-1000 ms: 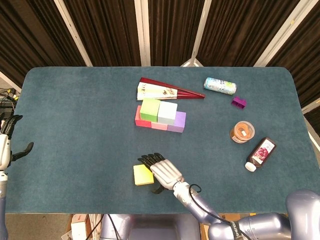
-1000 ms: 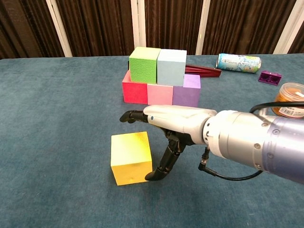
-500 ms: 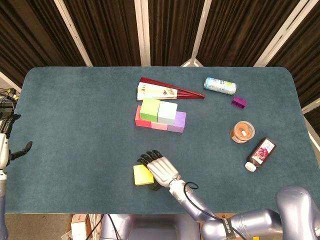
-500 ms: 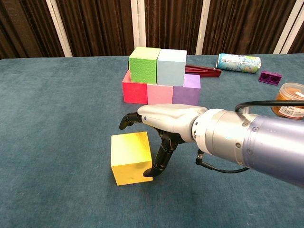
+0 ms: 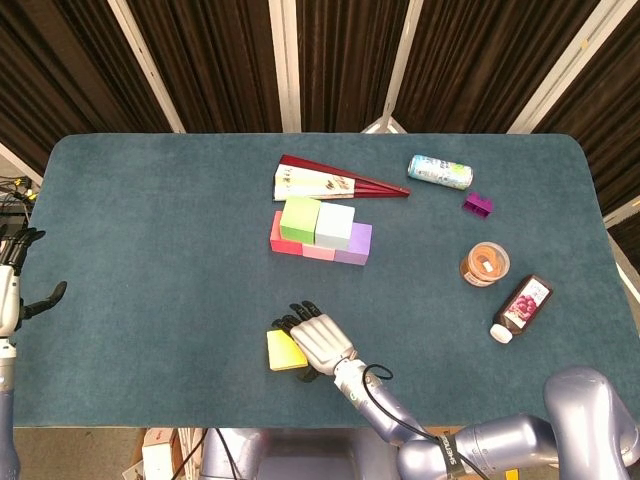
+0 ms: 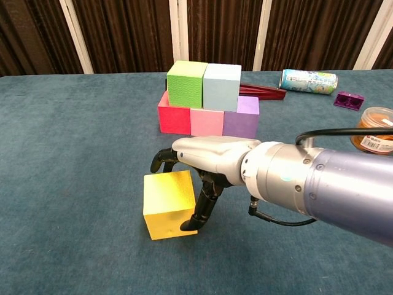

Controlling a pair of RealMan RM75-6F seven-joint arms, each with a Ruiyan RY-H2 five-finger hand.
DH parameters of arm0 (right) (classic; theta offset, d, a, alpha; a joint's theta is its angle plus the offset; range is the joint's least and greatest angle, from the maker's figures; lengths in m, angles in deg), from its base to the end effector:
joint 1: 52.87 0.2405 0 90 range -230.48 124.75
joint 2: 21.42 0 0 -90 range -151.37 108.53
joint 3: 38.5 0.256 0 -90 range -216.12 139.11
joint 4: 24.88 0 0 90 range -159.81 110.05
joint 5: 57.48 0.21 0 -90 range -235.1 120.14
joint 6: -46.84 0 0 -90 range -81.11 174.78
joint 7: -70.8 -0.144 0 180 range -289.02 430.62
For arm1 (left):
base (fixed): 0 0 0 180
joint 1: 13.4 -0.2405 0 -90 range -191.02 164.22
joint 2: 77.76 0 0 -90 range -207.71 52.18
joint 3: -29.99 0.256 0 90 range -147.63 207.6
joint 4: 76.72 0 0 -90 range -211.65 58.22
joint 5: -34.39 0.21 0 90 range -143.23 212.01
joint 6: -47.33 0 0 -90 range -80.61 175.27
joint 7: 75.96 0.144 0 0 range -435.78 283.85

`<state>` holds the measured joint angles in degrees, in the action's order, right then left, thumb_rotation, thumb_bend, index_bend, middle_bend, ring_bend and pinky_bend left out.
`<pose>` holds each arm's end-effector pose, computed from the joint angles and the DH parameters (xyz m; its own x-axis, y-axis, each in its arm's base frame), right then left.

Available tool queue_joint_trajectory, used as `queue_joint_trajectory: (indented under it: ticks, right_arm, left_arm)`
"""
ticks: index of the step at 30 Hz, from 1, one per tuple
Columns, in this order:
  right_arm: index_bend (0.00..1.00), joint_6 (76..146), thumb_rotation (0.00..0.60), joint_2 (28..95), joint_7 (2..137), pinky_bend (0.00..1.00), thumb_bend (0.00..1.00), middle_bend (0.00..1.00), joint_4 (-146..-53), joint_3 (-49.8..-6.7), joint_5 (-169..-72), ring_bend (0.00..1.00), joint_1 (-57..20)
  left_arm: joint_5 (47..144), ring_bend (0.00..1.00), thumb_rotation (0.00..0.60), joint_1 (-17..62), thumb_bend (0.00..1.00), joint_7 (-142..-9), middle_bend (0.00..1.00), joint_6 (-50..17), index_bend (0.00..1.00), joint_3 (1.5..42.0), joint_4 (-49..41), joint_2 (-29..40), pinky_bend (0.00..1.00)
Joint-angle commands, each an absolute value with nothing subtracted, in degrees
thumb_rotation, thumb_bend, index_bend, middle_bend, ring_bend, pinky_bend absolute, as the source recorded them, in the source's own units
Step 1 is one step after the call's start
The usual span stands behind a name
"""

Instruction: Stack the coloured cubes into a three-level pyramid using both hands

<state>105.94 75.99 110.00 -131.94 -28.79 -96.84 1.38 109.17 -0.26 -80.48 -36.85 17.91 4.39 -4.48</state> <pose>-0.0280 -0.2576 -0.0732 0.3820 -0.5283 0.7583 -0.8765 -0.4672 0.1160 -0.3159 0.2590 0.1602 0.2954 -0.2058 0.9329 0.9554 0.0627 -0.2887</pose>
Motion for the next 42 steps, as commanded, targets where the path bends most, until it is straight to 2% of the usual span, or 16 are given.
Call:
queue_joint_trajectory:
  ticks: [1,11,24,32,42]
  right_arm:
    - [0.23,106.07,0.6,76.45,109.85,0.0,0.21,0.26,-131.39,-28.6,-96.66,0.06,1.76]
    - [0.35,108.9,0.6,77.65,109.32,0.0,0.21,0.35,-130.96,-28.39,-97.59,0.15,1.71]
    - [0.36,112.31,0.6,74.46,108.6,0.0,0.24,0.36,-135.75,-28.83,-100.11,0.16,-0.1]
    - [0.36,116.17,0.6,62.77,113.04,0.0,0.24,0.36,-145.66,-29.28,-98.22,0.16,-1.54]
    - [0.36,112.82,0.6,43.82,115.49,0.0,0.24,0.36,-150.43,-29.82,-91.21,0.16,-1.41]
  left_arm:
    - [109.08,0.0,0.6,-0.23,0.31,-80.65,0.14,-36.59,0.21,17.84,4.32,-4.43,0.0]
    - [109.06,0.0,0.6,-0.09,0.31,-81.44,0.14,-35.79,0.22,17.62,3.99,-4.38,0.0]
    - [109.78,0.0,0.6,-0.29,0.31,-81.5,0.14,-36.2,0.22,17.63,3.92,-4.45,0.0]
    - [110.06,0.0,0.6,-0.72,0.32,-77.43,0.14,-35.43,0.22,18.92,4.67,-6.17,0.0]
    - [105.16,0.0,0.6,-0.73,0.32,-67.55,0.15,-32.03,0.22,19.52,9.7,-8.34,0.0]
